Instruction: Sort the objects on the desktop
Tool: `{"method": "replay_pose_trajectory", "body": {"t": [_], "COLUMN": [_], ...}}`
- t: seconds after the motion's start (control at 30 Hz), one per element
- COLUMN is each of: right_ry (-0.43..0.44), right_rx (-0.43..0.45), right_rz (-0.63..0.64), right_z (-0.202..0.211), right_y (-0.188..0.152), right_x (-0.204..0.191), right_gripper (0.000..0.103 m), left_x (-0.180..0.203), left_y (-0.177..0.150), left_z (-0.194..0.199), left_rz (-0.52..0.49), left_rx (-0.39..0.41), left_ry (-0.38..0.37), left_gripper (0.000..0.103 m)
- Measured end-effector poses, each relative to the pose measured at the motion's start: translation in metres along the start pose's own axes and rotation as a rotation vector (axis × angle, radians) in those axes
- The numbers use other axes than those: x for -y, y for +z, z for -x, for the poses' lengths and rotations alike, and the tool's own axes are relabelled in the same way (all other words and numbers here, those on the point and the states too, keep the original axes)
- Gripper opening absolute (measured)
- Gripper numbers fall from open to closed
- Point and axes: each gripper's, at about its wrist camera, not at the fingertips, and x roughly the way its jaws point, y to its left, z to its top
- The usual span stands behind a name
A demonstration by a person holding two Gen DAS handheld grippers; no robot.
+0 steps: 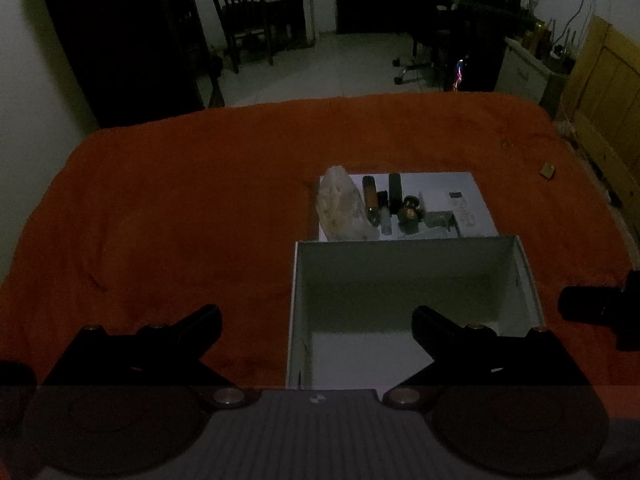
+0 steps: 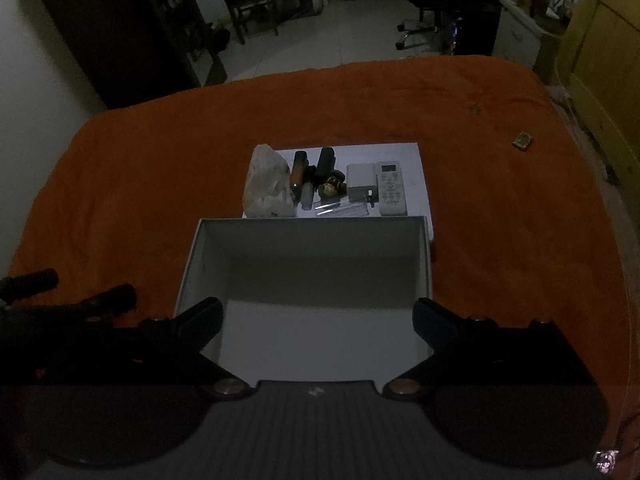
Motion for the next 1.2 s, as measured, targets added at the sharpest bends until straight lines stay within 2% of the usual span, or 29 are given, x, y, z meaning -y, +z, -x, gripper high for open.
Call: {"method": "replay_pose_trajectory", "body": {"t": [0.23,0.33,0.47,0.67,0.8,1.07,1.2], "right_ry": [-0.024,-0.060,-0.046,-0.012,-0.026,-0.010,-0.007], "right_rx": [-0.002,0.014,0.028,0.011,0.018,0.018,0.050], "right_rz": [0.001,0.023,0.000,-0.030,-0.023,-0.008,-0.026], "right_z": [-0.006,-0.005,-0.003,-0.004,-0.002,0.000,0.006], "right_y": [0.006,0.003,-0.002,0.003,0.010,0.017,0.023], "right_x": [0.013,-0.004,-0.025,-0.002,0.004,0.004,0.010], "right_gripper": [0.103,0.103,0.103,0.103,0.103,0.103,0.103], "left_x": [-0.001,-0.001,0.006,0.008,0.010,0.024,0.022], "left_y": [0.004,0.008,0.007,0.010,0.018,0.031,0.035], "left_z": [-0.002,-0.002,0.001,0.001,-0.002,-0.004,-0.015], "left_rz": [0.022,0.020,-0.008,-0.004,0.016,-0.017,-0.004], "left_rx": [-0.008,-0.015,0.003,0.009,-0.007,0.078,0.052], "left_ry": [-0.003,-0.010,-0.008,-0.010,0.001,0.013,0.027], "left_gripper": [0.103,0.103,0.103,0.103,0.103,0.103,0.103]}}
